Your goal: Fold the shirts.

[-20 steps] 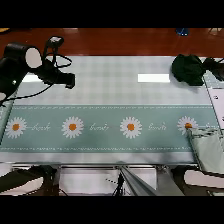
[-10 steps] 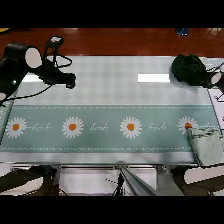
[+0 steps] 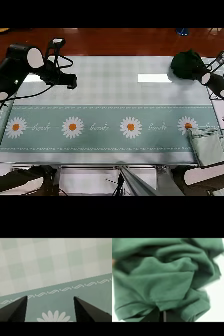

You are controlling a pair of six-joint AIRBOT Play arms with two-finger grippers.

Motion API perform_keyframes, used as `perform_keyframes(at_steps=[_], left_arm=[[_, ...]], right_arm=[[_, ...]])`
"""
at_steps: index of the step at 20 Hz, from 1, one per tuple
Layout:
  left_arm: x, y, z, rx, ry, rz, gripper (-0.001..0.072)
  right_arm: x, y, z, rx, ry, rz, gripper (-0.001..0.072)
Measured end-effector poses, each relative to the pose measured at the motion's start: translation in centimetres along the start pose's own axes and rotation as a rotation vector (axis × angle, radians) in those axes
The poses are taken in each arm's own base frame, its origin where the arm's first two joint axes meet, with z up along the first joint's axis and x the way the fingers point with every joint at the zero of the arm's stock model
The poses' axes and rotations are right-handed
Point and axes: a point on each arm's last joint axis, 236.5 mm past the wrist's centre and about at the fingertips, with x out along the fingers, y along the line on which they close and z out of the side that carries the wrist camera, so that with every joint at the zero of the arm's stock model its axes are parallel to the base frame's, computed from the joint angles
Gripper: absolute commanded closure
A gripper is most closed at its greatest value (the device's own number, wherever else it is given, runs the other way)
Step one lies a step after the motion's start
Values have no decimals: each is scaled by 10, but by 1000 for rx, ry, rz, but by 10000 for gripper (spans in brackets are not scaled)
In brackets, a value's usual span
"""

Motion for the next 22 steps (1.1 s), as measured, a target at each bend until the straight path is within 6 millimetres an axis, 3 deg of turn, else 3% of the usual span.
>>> perform_keyframes(at_steps=[2,5,7,9,12,15,17,19,22], left_arm=[[-3,0,1,0,-5,0,-3],[-22,-1,10,1,-37,-3,-3],[-46,-2,25,1,-94,-6,-2],[-82,-3,42,1,-181,-12,-3],[-152,-5,62,2,-341,-24,-3],[-229,-9,65,3,-513,-53,-3],[-271,-13,55,5,-597,-76,-4],[-300,-17,42,9,-646,-101,-3],[-313,-22,20,17,-629,-127,-3]], right_arm=[[-29,23,37,-43,-77,43,692],[-96,63,97,-124,-210,114,693],[-157,98,130,-193,-301,175,693],[-224,134,153,-252,-392,248,692],[-337,183,166,-311,-516,389,692],[-433,212,153,-325,-558,539,691],[-475,221,131,-320,-509,633,692],[-494,229,93,-334,-377,711,692],[-494,243,12,-412,-81,796,692]])
